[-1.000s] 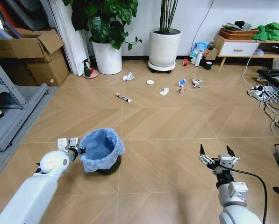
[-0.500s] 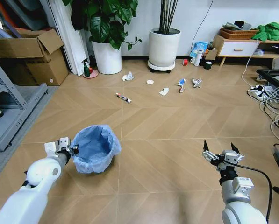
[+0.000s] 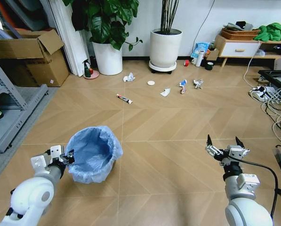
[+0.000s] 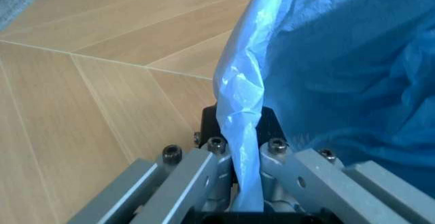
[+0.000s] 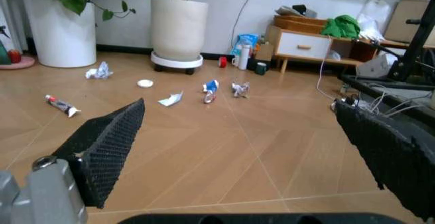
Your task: Pick up the trash bin and place the garbage on the floor into it.
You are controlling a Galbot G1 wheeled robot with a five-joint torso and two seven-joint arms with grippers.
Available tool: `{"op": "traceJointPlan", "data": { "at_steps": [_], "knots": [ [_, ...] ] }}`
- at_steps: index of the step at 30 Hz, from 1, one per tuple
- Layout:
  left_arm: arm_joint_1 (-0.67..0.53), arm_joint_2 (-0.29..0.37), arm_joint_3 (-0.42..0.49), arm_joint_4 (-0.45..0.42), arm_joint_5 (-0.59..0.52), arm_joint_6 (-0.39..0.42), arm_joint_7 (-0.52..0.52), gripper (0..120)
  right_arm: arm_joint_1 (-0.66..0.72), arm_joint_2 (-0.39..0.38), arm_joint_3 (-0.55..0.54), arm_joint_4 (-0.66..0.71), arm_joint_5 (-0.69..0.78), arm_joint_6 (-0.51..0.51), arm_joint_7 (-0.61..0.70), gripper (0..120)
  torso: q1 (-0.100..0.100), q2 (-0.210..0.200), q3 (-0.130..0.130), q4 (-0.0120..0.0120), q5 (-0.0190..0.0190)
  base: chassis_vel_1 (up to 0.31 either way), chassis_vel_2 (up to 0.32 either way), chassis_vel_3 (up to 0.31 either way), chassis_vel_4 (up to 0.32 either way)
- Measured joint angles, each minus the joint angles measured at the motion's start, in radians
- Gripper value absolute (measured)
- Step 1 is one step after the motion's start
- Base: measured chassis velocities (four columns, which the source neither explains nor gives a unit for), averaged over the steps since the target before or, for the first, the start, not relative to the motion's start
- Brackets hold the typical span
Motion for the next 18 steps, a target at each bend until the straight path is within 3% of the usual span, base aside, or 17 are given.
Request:
{"op": "traceJointPlan", "data": {
  "at_steps": [8,18],
  "knots": [
    [0.022,0.000,0.006,-0.030,0.021,-0.002,0.007,0,0.002,0.006,-0.004,-0.003,-0.008,0.001,0.000,100,0.000,0.000,0.000,-0.0002,-0.0001,-0.025,0.021,0.022,-0.031],
    [0.024,0.001,0.015,-0.038,0.026,-0.004,0.012,0,0.000,0.015,-0.008,-0.003,-0.019,0.001,0.002,100,0.000,0.000,0.000,0.0000,-0.0002,-0.084,0.171,0.092,-0.174]
  ]
}}
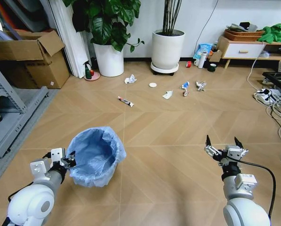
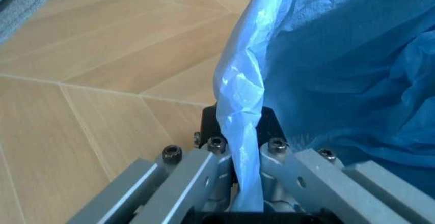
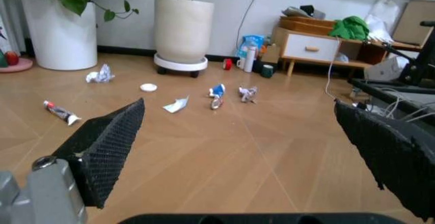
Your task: Pick up the trash bin and place the garbage on the floor into it.
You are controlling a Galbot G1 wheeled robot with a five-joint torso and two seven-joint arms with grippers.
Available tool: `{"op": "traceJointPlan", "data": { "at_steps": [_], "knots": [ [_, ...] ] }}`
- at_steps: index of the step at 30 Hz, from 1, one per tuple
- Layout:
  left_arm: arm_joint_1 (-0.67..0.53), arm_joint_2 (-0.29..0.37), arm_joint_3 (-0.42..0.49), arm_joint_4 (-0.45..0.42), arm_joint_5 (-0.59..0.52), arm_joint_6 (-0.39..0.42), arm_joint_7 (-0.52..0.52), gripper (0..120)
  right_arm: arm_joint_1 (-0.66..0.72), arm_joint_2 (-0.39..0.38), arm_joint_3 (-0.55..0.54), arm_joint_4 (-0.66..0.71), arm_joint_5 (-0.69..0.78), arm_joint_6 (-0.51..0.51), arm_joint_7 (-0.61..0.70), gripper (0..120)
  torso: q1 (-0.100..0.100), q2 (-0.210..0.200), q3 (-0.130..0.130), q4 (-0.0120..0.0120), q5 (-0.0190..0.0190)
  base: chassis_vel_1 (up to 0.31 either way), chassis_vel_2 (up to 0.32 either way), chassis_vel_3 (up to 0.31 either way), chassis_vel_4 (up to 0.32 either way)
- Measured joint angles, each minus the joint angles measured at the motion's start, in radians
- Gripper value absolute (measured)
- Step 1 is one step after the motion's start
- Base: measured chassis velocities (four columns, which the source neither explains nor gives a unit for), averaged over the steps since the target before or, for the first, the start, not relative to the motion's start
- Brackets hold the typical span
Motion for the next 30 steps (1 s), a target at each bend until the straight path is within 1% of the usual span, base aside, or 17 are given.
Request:
{"op": "traceJointPlan", "data": {
  "at_steps": [15,22,30],
  "knots": [
    [0.008,-0.007,0.011,-0.010,0.014,-0.003,0.009,0,0.009,0.003,-0.006,-0.010,0.002,-0.001,0.000,100,0.000,0.000,0.000,0.0001,0.0002,-0.039,0.174,0.044,-0.178],
    [0.015,-0.015,0.019,-0.018,0.023,-0.006,0.020,0,0.009,0.004,-0.009,-0.013,0.002,-0.001,0.000,100,0.000,0.000,0.000,-0.0002,0.0000,-0.100,0.211,0.100,-0.217],
    [0.021,-0.019,0.019,-0.024,0.031,-0.008,0.025,0,0.011,0.007,-0.012,-0.016,0.002,-0.001,0.000,100,0.000,0.000,0.000,0.0002,0.0003,-0.102,0.228,0.093,-0.219]
  ]
}}
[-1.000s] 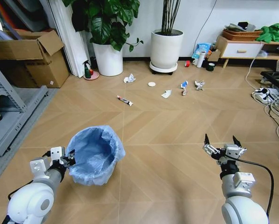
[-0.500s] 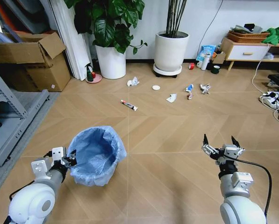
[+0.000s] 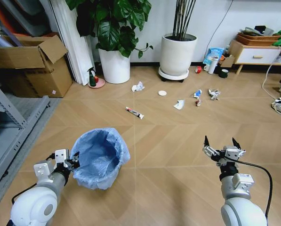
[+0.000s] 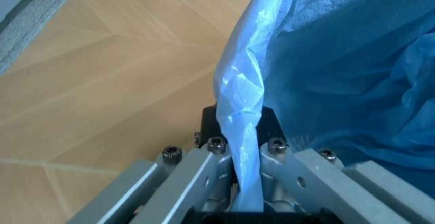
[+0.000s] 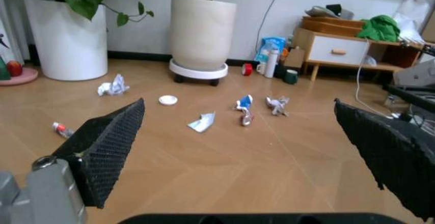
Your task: Pick up the trash bin and place the garbage on the floor into it.
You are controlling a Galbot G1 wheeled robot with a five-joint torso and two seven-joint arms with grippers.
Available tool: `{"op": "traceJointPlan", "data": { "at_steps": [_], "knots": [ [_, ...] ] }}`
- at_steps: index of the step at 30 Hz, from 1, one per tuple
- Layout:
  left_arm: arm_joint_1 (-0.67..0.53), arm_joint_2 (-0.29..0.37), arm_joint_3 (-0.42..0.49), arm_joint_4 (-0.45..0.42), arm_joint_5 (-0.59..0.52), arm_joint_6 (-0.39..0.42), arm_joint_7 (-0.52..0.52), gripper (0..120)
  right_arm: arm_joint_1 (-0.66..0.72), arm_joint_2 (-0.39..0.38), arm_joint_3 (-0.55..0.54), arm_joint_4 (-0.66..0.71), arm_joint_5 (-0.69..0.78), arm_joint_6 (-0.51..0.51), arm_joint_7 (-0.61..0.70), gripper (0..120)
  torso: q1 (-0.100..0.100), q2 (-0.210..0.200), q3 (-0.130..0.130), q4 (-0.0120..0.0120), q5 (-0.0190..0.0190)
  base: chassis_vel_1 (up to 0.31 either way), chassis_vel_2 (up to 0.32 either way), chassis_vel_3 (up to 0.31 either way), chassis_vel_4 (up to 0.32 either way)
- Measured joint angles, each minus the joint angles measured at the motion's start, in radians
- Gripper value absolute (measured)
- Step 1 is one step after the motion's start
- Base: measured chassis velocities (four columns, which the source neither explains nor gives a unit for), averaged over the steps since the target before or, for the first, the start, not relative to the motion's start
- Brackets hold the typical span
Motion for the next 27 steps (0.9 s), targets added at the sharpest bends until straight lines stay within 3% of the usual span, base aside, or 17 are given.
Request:
{"op": "traceJointPlan", "data": {
  "at_steps": [27],
  "knots": [
    [0.039,-0.024,0.001,-0.027,0.041,-0.012,0.016,0,-0.010,0.002,-0.006,0.000,-0.004,0.002,-0.004,100,0.000,0.000,0.000,0.0000,-0.0001,-0.152,0.227,0.152,-0.236]
  ]
}}
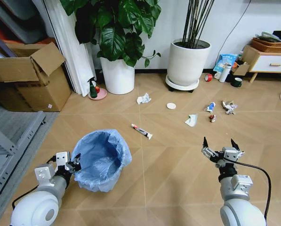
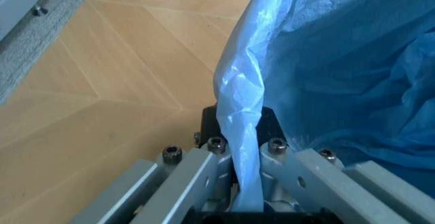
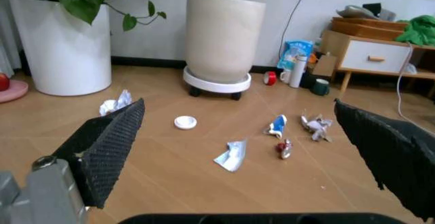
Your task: Pick up the trash bin and place the garbage on the floor into it.
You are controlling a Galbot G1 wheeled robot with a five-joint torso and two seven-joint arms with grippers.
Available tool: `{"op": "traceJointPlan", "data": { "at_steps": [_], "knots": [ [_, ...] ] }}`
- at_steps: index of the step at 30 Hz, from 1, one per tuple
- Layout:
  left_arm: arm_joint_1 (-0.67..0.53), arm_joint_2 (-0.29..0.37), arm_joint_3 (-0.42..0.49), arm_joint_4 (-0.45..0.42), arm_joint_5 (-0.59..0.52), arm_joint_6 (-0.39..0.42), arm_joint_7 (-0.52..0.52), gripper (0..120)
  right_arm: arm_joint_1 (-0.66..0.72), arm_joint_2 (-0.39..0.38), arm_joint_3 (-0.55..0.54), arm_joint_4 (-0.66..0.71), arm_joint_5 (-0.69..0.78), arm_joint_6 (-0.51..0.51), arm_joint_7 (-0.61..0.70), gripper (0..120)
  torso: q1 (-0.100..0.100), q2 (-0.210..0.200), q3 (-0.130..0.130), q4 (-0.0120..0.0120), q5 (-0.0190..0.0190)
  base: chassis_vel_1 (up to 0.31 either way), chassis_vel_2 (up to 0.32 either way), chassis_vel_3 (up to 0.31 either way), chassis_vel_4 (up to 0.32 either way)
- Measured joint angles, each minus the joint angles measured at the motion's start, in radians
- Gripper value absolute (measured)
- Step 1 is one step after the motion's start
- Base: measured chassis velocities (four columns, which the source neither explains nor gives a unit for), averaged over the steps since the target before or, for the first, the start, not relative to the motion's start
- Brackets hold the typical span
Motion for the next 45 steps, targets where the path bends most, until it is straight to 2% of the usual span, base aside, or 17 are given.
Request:
{"op": "traceJointPlan", "data": {
  "at_steps": [38,43,45],
  "knots": [
    [0.024,-0.018,0.004,-0.020,0.019,-0.004,0.001,0,-0.007,-0.006,-0.002,-0.020,-0.015,0.008,-0.006,100,0.000,0.000,0.000,-0.0001,0.0000,-0.167,0.233,0.165,-0.236],
    [0.024,-0.019,0.000,-0.020,0.019,-0.004,0.002,0,0.001,-0.044,-0.009,-0.071,-0.030,0.025,-0.038,100,0.000,0.000,0.000,0.0003,0.0003,-0.137,0.169,0.120,-0.129],
    [0.024,-0.020,0.001,-0.018,0.020,-0.004,0.002,0,0.007,-0.088,-0.019,-0.108,-0.028,0.038,-0.064,100,0.000,0.000,0.000,-0.0001,0.0001,-0.039,0.061,0.006,-0.003]
  ]
}}
